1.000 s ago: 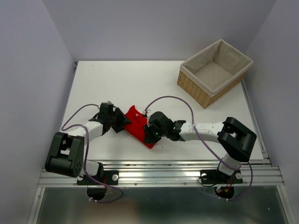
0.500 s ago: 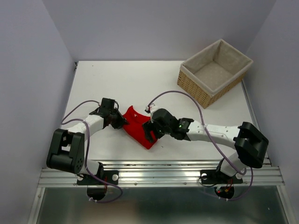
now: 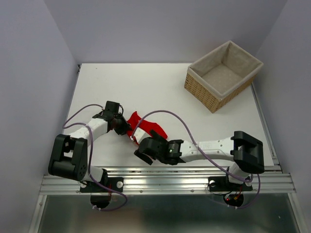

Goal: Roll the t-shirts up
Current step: Roll the T-shirt to the center of the board.

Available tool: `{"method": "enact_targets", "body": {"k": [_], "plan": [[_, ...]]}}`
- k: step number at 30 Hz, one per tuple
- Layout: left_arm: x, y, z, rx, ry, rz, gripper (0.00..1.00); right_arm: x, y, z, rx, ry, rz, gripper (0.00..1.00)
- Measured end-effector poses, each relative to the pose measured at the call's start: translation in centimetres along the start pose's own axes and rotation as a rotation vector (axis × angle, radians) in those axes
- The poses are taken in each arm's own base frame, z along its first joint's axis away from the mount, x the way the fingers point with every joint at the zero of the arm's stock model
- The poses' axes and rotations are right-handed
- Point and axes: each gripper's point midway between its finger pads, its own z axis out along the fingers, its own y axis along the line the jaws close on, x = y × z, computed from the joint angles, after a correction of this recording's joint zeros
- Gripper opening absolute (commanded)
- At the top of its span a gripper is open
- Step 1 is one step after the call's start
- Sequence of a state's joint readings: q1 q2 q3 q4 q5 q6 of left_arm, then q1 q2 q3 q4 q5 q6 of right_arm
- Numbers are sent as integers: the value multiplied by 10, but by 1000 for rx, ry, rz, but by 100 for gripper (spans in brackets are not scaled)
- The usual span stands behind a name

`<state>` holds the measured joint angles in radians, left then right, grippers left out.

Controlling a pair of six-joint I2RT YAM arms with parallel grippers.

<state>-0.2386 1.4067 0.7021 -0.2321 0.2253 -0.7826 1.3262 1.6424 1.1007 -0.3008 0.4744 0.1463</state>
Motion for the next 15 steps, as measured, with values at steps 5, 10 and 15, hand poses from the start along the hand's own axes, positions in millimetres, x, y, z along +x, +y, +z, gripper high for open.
{"method": "enact_targets", "body": {"k": [5, 10, 15], "plan": [[0, 1, -1, -4, -1, 0, 0, 15, 11, 12, 31, 39, -93, 89], [0, 2, -1, -7, -1, -1, 0, 26, 13, 27, 63, 59, -140, 73], [1, 2, -1, -9, 0, 0, 0, 34, 12, 40, 95, 74, -166, 48]]}}
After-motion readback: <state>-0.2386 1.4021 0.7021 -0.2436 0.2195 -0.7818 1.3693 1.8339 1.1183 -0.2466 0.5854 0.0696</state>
